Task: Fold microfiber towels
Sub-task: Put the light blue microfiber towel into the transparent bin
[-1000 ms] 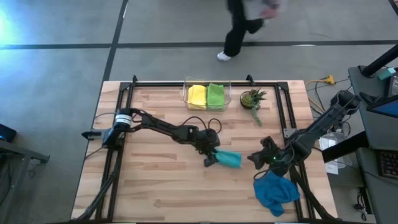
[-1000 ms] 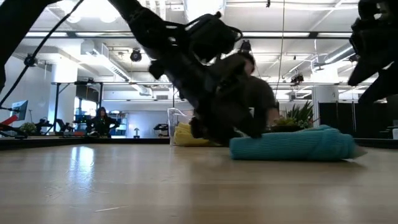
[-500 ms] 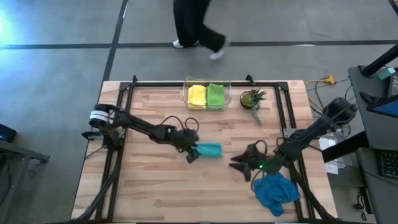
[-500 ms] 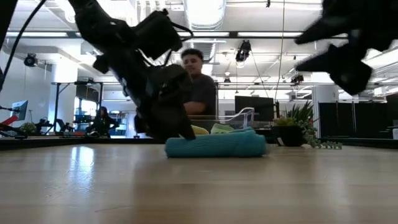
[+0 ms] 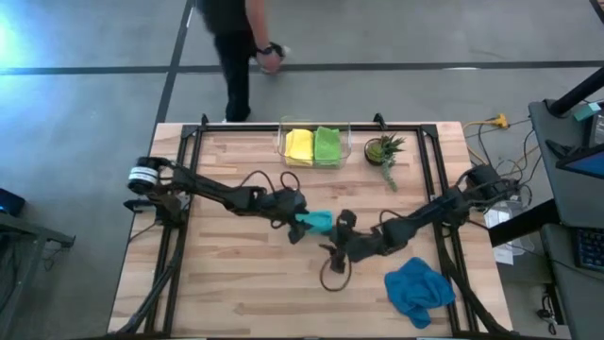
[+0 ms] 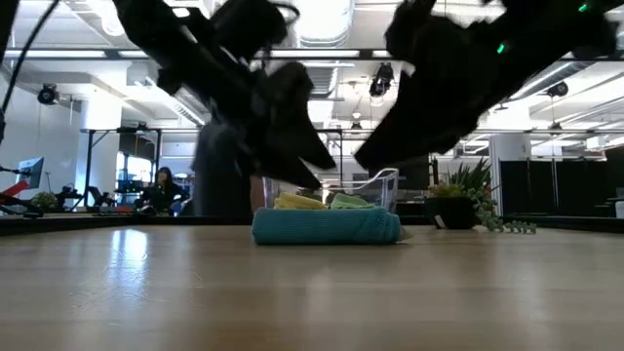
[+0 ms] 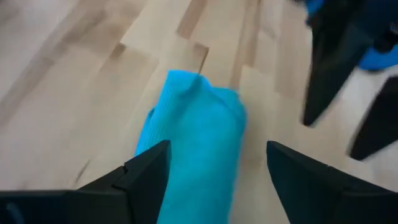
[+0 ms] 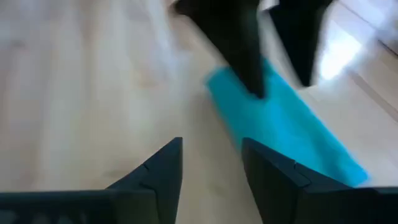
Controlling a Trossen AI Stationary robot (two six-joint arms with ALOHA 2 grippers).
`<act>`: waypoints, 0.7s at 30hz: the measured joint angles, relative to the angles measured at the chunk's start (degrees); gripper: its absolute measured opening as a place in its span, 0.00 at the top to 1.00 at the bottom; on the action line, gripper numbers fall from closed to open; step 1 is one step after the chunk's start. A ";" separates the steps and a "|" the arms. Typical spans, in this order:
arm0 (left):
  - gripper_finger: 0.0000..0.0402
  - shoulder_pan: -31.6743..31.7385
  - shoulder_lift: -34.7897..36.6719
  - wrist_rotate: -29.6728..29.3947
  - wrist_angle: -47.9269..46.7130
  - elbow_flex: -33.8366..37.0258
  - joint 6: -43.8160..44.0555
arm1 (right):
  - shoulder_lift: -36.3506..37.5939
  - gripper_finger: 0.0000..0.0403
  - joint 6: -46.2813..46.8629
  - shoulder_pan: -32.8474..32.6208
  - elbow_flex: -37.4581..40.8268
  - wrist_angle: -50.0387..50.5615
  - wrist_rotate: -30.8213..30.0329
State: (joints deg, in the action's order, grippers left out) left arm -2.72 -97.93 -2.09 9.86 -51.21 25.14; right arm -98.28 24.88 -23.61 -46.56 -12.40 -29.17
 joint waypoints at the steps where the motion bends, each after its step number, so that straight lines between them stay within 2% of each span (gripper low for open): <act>1: 0.40 0.00 -1.09 0.05 0.49 -0.24 -0.01 | -0.37 0.61 0.30 1.00 -0.43 1.69 0.15; 4: 0.49 -0.02 -4.19 2.13 0.88 -0.29 0.08 | -1.08 0.66 0.44 3.68 -1.15 3.24 3.62; 8: 0.67 -0.09 -7.29 6.46 2.66 -0.67 0.12 | -1.05 0.74 0.36 5.76 -1.06 4.70 6.74; 12: 0.82 -0.31 -7.70 6.96 3.49 -0.68 0.09 | -1.04 0.80 -0.59 7.16 -1.18 7.13 8.84; 16: 0.88 -0.31 -7.36 7.06 3.31 -0.51 -0.04 | -0.57 0.85 -0.45 7.50 -1.71 14.46 10.10; 21: 0.87 -0.31 -5.47 7.13 3.51 -0.51 -1.41 | 2.14 0.86 1.23 7.52 -1.58 18.14 9.82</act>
State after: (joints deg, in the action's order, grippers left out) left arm -3.03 -103.40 5.04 13.38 -51.72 23.73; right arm -96.15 26.11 -16.10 -48.14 5.74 -19.35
